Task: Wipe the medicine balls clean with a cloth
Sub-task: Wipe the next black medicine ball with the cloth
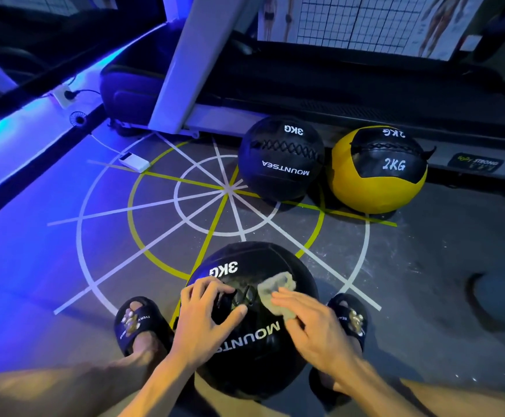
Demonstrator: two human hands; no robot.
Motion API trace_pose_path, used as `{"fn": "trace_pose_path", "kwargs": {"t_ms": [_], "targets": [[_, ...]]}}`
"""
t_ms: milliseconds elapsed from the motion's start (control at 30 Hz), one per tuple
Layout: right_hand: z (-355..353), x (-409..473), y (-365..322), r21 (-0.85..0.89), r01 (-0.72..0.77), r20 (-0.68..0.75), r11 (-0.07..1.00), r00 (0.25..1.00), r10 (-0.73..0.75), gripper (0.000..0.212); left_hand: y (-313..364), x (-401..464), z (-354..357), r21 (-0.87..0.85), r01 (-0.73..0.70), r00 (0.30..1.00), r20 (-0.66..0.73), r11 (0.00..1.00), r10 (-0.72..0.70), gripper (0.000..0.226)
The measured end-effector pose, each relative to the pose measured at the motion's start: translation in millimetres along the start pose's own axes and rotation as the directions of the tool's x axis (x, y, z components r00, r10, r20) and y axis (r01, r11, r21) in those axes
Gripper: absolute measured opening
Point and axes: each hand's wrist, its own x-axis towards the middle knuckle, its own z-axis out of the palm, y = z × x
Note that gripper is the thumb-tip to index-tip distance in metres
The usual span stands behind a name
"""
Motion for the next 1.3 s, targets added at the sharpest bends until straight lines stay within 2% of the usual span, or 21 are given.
{"fn": "trace_pose_path", "kwargs": {"t_ms": [67,100,167,200,267,367,433,500,667,767,800,833,867,900,967,1033,1100,1133,1233,1267,1300], "targets": [[-17,1,3,0.226,-0.272,-0.106,0.935,0.948,0.301,0.032,0,1,4,0.012,-0.007,0.999,-0.051,1.000,0.008,0.040],[-25,5,9,0.412,-0.421,-0.150,0.808,0.843,0.516,0.031,-1,1,7,0.012,-0.013,0.998,-0.059,1.000,0.014,0.042],[-39,8,34,0.684,-0.565,-0.144,0.460,0.514,0.845,0.027,-1,-2,13,-0.001,-0.008,0.998,-0.062,1.000,0.008,0.049],[-44,6,47,0.745,-0.564,-0.131,0.356,0.399,0.907,0.022,-2,-2,14,-0.001,-0.005,0.998,-0.064,1.000,0.005,0.050],[-45,1,64,0.755,-0.577,-0.148,0.312,0.313,0.938,0.019,-2,-2,16,0.026,-0.014,0.998,-0.068,1.000,0.016,0.052],[-17,-5,68,0.609,-0.698,-0.153,0.376,0.362,0.920,0.028,2,3,16,0.077,-0.030,0.997,-0.063,0.997,0.035,0.062],[5,-4,56,0.483,-0.751,-0.110,0.451,0.459,0.882,0.024,3,8,20,0.123,-0.076,0.996,-0.037,0.989,0.082,0.068],[14,1,42,0.413,-0.765,-0.064,0.494,0.517,0.854,0.025,2,10,23,0.167,-0.141,0.990,0.003,0.976,0.143,0.071],[22,22,45,0.515,-0.742,0.027,0.429,0.515,0.857,0.044,4,6,33,0.151,-0.176,0.984,0.051,0.973,0.170,0.071],[23,56,43,0.407,-0.785,-0.026,0.468,0.502,0.864,0.043,10,5,39,0.152,-0.188,0.982,0.036,0.970,0.185,0.070],[21,70,34,0.304,-0.770,-0.094,0.561,0.562,0.822,0.044,10,6,40,0.161,-0.190,0.982,0.031,0.969,0.187,0.070],[20,83,21,0.183,-0.696,-0.162,0.694,0.675,0.720,0.044,9,8,40,0.170,-0.193,0.981,0.030,0.967,0.190,0.070],[23,89,7,0.024,-0.578,-0.155,0.816,0.804,0.574,0.046,7,10,40,0.175,-0.195,0.981,0.033,0.965,0.192,0.071],[31,91,-2,-0.115,-0.431,-0.063,0.895,0.902,0.426,0.050,5,11,39,0.181,-0.196,0.981,0.034,0.964,0.193,0.072],[41,76,-13,-0.128,-0.251,0.107,0.959,0.958,0.265,0.061,2,8,38,0.182,-0.196,0.981,0.036,0.963,0.193,0.073],[32,58,-4,-0.116,-0.197,0.135,0.974,0.968,0.212,0.065,3,3,37,0.156,-0.204,0.979,0.023,0.966,0.203,0.073],[17,51,15,-0.147,-0.243,0.121,0.959,0.958,0.261,0.056,6,2,39,0.152,-0.210,0.978,0.024,0.966,0.208,0.072],[9,52,27,-0.136,-0.342,0.089,0.930,0.931,0.355,0.052,7,1,40,0.158,-0.209,0.978,0.026,0.965,0.208,0.072],[-6,59,47,-0.065,-0.666,0.046,0.743,0.742,0.669,0.047,8,-1,41,0.163,-0.206,0.978,0.016,0.965,0.206,0.070],[-4,58,42,-0.029,-0.679,0.034,0.734,0.733,0.679,0.048,8,-2,40,0.162,-0.208,0.978,0.012,0.965,0.208,0.070],[4,54,33,-0.005,-0.644,0.027,0.765,0.764,0.644,0.050,7,-1,40,0.160,-0.209,0.978,0.008,0.965,0.210,0.070]]}}
